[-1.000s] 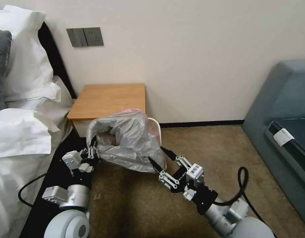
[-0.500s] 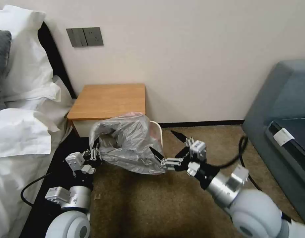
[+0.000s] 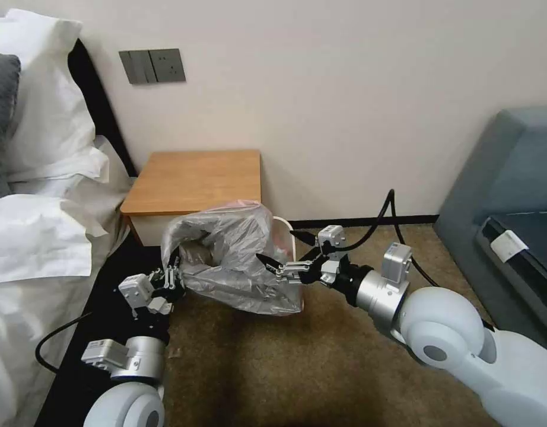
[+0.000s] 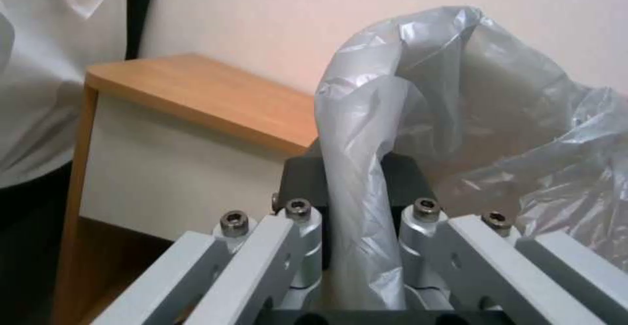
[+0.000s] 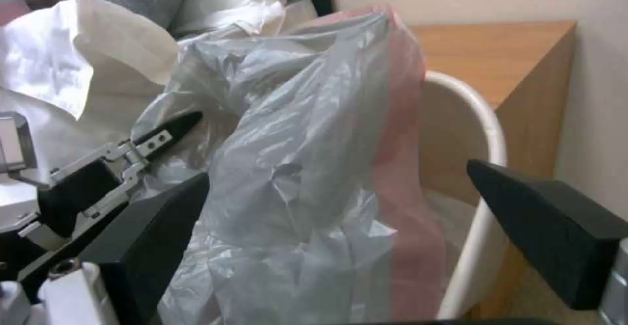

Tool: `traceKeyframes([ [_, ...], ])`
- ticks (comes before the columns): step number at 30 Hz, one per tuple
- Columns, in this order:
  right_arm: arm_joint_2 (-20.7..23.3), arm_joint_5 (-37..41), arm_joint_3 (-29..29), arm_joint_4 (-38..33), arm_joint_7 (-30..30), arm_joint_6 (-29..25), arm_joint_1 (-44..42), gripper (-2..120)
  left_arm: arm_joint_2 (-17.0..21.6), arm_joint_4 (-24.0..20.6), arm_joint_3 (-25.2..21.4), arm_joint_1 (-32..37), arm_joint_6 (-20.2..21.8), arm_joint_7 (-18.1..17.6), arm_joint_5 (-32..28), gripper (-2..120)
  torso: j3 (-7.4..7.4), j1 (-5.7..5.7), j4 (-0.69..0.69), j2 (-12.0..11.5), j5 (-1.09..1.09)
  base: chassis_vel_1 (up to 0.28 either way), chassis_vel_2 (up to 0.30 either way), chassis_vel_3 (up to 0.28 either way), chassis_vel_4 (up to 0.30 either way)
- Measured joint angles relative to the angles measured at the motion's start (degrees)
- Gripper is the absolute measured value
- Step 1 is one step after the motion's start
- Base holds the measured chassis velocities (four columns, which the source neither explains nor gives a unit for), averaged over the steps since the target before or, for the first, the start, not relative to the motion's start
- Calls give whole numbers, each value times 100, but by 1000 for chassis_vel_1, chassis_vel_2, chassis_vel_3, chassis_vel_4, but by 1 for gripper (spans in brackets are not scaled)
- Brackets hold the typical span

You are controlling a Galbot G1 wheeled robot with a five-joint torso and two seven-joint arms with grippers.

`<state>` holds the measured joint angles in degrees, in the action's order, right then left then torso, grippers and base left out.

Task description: Pick up the garbage bag from the table and place it over the trash can.

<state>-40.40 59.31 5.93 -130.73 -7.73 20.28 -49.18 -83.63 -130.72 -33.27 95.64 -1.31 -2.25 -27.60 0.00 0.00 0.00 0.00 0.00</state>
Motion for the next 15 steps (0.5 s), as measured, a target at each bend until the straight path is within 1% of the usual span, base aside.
traceKeyframes([
  [11, 16, 91, 257, 116, -38, 20, 404, 99, -17, -33, 2, 20, -26, 12, 36, 11, 0, 0, 0, 0, 0, 0, 0, 0, 0],
  [14, 0, 85, 375, 169, -42, 24, 500, 98, -18, -25, 1, 16, -28, 12, 39, 11, 0, 0, 0, 0, -1, 0, 0, 0, 0],
  [15, -11, 81, 455, 223, -40, 27, 575, 96, -18, -25, 1, 14, -28, 12, 39, 11, 0, 0, 0, 0, -1, 0, 0, 0, 0],
])
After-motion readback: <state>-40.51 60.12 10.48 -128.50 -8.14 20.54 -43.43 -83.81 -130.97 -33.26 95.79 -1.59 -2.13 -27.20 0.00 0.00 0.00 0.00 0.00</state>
